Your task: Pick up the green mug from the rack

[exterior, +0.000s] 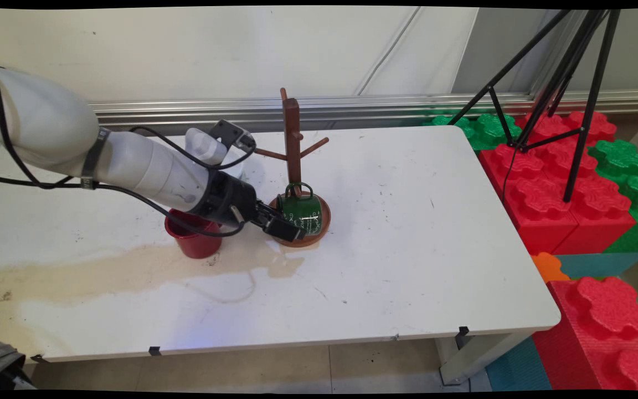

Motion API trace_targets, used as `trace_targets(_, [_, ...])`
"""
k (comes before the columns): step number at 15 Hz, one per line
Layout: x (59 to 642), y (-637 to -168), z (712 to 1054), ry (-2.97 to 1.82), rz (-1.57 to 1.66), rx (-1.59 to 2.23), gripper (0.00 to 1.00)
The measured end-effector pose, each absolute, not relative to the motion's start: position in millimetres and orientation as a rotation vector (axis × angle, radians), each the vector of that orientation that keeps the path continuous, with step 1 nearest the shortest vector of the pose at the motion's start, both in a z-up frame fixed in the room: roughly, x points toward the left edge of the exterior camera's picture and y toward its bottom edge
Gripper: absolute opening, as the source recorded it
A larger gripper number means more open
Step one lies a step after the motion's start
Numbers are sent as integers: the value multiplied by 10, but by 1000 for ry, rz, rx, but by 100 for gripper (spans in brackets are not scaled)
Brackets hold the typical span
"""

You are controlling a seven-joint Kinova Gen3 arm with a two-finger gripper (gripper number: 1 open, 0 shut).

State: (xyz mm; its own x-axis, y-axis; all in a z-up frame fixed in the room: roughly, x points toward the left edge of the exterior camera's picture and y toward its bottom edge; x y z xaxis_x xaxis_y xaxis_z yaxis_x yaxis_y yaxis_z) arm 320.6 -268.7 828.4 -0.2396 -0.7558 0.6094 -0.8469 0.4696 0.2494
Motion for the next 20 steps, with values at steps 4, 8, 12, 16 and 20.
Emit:
trace_targets(4, [3160,-2688,8226,-2019,174,1333,100])
trace_targets(8, [3111,-2676,8162,-2000,177,1338,100])
trace_targets(12, [3062,-2673,8109,-1983,181,1342,100])
trace_targets(16, [3024,-2677,8064,-1974,190,1339,0])
trace_targets(20, [3009,-2669,8040,-1970,204,1331,0])
